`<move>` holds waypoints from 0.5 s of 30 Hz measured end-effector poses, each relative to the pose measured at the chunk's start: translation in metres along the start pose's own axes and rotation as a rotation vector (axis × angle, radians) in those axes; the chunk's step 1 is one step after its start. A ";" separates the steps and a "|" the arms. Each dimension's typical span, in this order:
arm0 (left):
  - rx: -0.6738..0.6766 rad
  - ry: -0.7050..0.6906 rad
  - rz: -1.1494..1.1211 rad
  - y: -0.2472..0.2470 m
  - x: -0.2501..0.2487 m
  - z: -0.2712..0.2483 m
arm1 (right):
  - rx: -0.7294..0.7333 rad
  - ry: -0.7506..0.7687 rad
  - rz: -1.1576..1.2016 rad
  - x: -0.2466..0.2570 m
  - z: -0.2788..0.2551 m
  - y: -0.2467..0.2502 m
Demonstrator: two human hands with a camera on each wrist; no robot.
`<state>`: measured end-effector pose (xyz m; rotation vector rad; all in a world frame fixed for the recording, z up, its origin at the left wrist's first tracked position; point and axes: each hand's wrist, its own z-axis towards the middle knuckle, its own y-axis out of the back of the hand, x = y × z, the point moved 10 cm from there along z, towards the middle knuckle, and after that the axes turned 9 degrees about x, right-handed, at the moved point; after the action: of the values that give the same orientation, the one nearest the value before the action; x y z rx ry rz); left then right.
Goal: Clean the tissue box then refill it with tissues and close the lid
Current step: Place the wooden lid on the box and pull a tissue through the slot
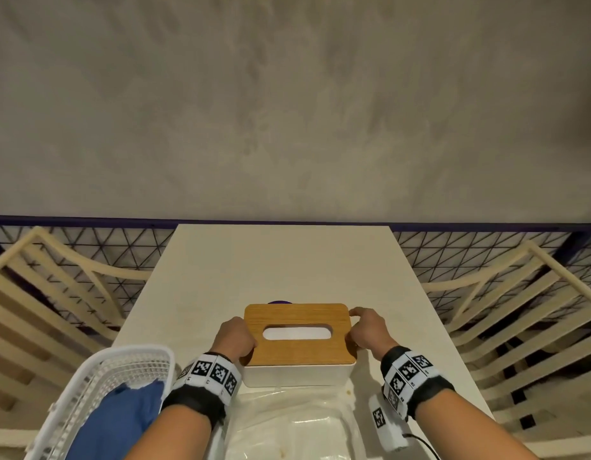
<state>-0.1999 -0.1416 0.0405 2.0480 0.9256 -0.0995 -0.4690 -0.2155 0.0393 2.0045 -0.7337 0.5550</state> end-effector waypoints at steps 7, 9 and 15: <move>0.001 -0.130 0.008 0.003 -0.008 -0.003 | 0.162 0.208 -0.412 0.027 -0.004 -0.018; 0.024 -0.172 0.016 -0.001 -0.012 -0.001 | 0.243 0.267 -0.555 0.031 -0.008 -0.029; 0.069 -0.173 0.069 -0.002 -0.019 -0.004 | 0.235 0.308 -0.736 0.034 -0.009 -0.031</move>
<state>-0.2154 -0.1491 0.0489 2.0949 0.7538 -0.2701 -0.4236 -0.2048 0.0466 2.1469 0.2767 0.4938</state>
